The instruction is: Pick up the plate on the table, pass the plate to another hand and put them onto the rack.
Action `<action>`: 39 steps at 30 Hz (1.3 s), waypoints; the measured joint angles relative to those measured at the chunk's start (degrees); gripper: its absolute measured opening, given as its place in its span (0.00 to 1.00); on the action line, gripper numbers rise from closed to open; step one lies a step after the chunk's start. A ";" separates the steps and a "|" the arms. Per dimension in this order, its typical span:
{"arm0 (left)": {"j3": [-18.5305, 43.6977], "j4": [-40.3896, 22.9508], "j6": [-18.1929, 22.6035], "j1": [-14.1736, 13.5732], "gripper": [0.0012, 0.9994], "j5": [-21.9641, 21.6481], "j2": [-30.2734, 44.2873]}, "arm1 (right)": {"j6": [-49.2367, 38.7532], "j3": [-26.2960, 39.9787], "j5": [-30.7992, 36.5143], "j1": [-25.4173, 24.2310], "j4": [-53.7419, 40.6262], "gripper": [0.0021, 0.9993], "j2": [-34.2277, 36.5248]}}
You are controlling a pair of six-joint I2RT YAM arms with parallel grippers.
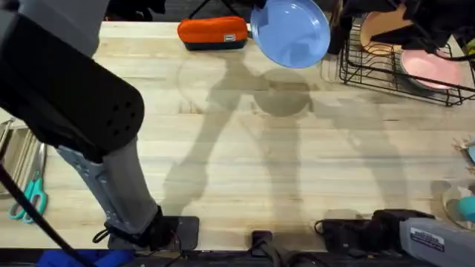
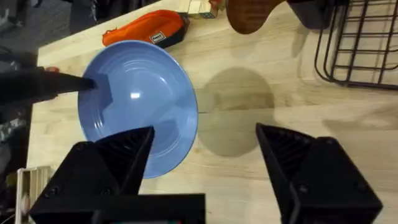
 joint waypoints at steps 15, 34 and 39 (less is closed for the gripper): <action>0.00 -0.54 0.00 0.00 0.04 0.13 0.00 | 1.51 0.00 -0.02 0.58 -0.04 1.00 2.14; 0.00 -1.27 0.00 0.00 0.04 0.15 0.00 | 2.69 0.00 -0.30 5.55 0.20 0.78 11.52; 0.00 -1.27 0.00 0.00 0.04 0.15 0.00 | 2.93 0.00 -0.41 5.53 1.49 0.55 11.52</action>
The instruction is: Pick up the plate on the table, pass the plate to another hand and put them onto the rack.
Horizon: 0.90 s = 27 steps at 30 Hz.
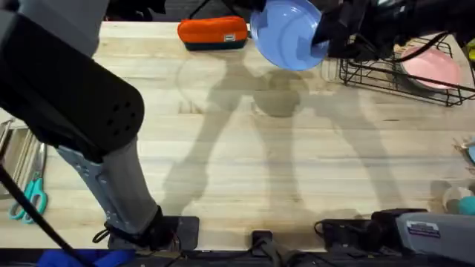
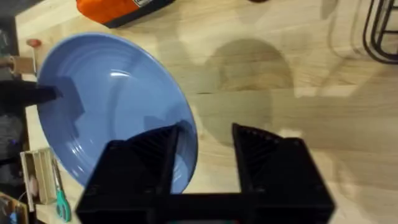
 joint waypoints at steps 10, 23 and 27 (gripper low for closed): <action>0.00 0.00 0.00 0.00 0.04 0.12 0.00 | 1.99 0.00 -0.24 0.07 2.16 0.05 0.00; 0.00 0.00 0.00 0.11 0.04 -0.07 0.00 | 2.44 0.00 -1.09 0.11 2.16 0.03 0.00; 0.00 0.00 0.00 0.11 0.04 -0.07 0.00 | 2.44 0.00 -1.09 0.11 2.16 0.03 0.00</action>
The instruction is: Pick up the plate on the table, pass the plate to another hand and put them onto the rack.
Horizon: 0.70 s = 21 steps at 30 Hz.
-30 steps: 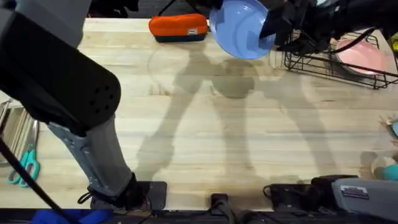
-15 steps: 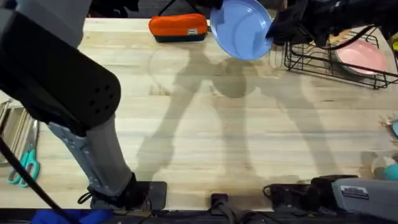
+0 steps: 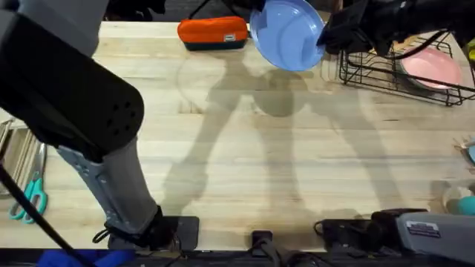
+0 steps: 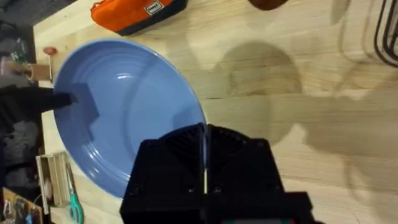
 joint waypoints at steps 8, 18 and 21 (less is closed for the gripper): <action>0.00 0.01 -0.21 0.00 0.45 0.29 0.00 | -1.26 0.00 0.47 0.00 -0.20 0.03 0.00; 0.00 0.02 -0.20 0.00 0.99 0.92 0.00 | -2.87 0.00 0.72 0.00 -0.44 0.03 0.00; 0.00 0.02 -0.22 0.13 1.00 0.92 0.00 | -3.32 0.00 0.83 -0.02 -0.44 0.03 0.00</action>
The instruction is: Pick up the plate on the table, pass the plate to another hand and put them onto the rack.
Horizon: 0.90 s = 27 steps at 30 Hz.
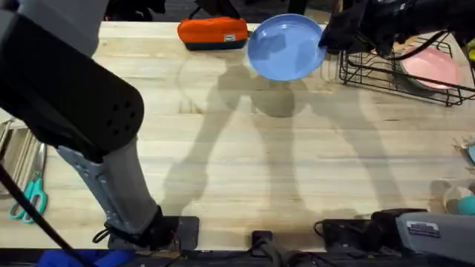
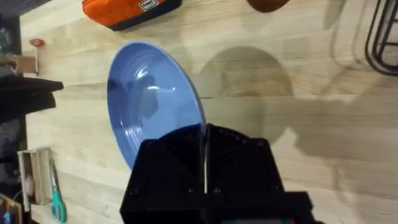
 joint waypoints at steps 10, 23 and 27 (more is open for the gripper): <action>0.00 0.00 1.06 3.75 1.00 0.15 0.00 | -4.39 0.00 0.37 -2.02 0.02 0.03 -0.11; 0.05 -1.83 7.80 9.19 1.00 -0.30 -7.12 | -16.28 0.29 5.29 -7.27 -0.04 0.03 -8.84; 0.55 -3.01 8.26 12.75 1.00 -0.74 -10.16 | -21.01 0.42 9.37 -9.78 0.29 0.03 -12.36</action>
